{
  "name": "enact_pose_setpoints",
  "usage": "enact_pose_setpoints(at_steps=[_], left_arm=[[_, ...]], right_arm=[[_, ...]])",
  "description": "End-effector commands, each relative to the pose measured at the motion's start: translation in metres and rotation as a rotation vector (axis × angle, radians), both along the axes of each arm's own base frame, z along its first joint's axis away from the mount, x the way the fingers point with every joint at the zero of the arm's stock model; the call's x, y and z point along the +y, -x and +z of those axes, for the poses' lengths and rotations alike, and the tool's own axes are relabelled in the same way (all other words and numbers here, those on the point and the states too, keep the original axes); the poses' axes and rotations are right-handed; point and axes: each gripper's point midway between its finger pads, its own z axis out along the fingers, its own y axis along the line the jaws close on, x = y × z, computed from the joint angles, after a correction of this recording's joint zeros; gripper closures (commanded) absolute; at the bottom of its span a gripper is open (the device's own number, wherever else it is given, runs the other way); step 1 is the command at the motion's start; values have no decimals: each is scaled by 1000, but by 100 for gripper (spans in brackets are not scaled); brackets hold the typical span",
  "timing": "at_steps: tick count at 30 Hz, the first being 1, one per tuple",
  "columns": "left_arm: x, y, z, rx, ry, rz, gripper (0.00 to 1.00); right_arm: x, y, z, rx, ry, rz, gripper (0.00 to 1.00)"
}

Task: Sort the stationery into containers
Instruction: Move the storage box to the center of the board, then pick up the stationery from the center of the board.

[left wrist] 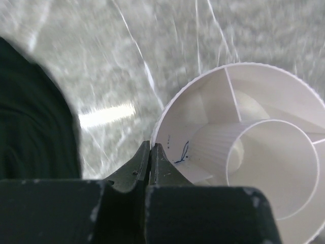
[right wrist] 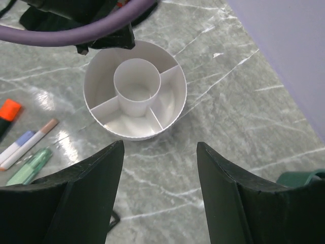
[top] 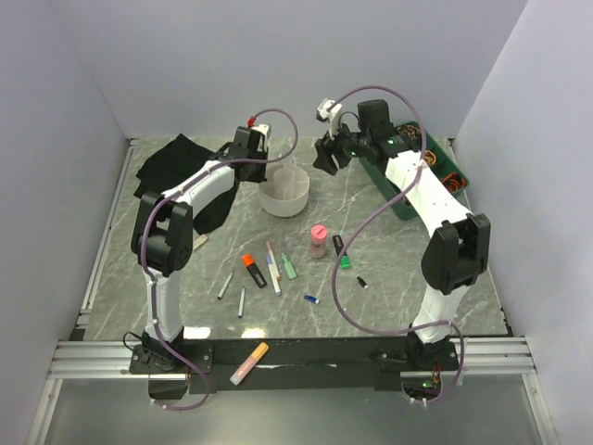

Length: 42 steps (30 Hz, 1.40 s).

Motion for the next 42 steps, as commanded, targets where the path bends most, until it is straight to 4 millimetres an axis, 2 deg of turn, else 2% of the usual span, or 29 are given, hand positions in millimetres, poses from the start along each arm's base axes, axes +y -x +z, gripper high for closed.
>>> enact_pose_setpoints(at_steps=[1,3,4,6,7,8,10,11,12,14,18,19,20,22,25,29,32,34,36,40,42], left_arm=[[-8,11,37,-65,51,-31,99],[-8,12,34,-66,42,-29,99],[-7,13,30,-62,39,-28,99],[-7,13,27,-56,33,-27,99],[-7,13,27,-58,32,-26,99],[-7,13,28,-57,33,-25,96],[-8,12,32,-65,38,-23,82],[-8,14,33,-61,42,-21,55],[-8,14,37,-68,45,-17,47],[-7,15,52,-92,56,-8,37],[-1,19,83,-145,65,9,28],[2,21,97,-172,68,18,26],[5,23,104,-187,69,28,23],[12,28,120,-222,68,40,20],[18,37,130,-244,58,38,13],[37,44,130,-262,15,80,7],[53,45,124,-256,-1,113,6],[59,46,124,-255,2,124,6],[66,45,128,-264,2,139,5],[78,44,134,-280,-4,160,5],[85,43,135,-282,-6,173,5]], right_arm=[[-8,25,35,-73,-29,24,33],[-9,35,26,-54,-22,32,33],[-11,40,29,-53,-30,37,33],[-12,50,17,-21,-23,47,32],[-13,55,19,-29,-26,50,32],[-15,59,9,-10,-20,51,32],[-16,65,8,-7,-25,49,32],[-16,68,4,7,-24,51,31],[-16,71,3,11,-27,54,30],[-18,78,4,9,-21,72,28],[-19,94,-1,25,-11,111,19],[-20,103,-6,39,5,138,17],[-20,111,-12,59,10,160,1],[-22,125,-26,93,46,206,0],[-24,136,-45,149,81,220,0],[-19,142,-57,173,109,235,0],[-13,146,-67,181,149,260,0],[-8,155,-80,223,185,300,0],[-3,158,-83,234,199,317,0],[2,155,-100,256,238,321,0],[4,152,-102,264,250,322,0]])
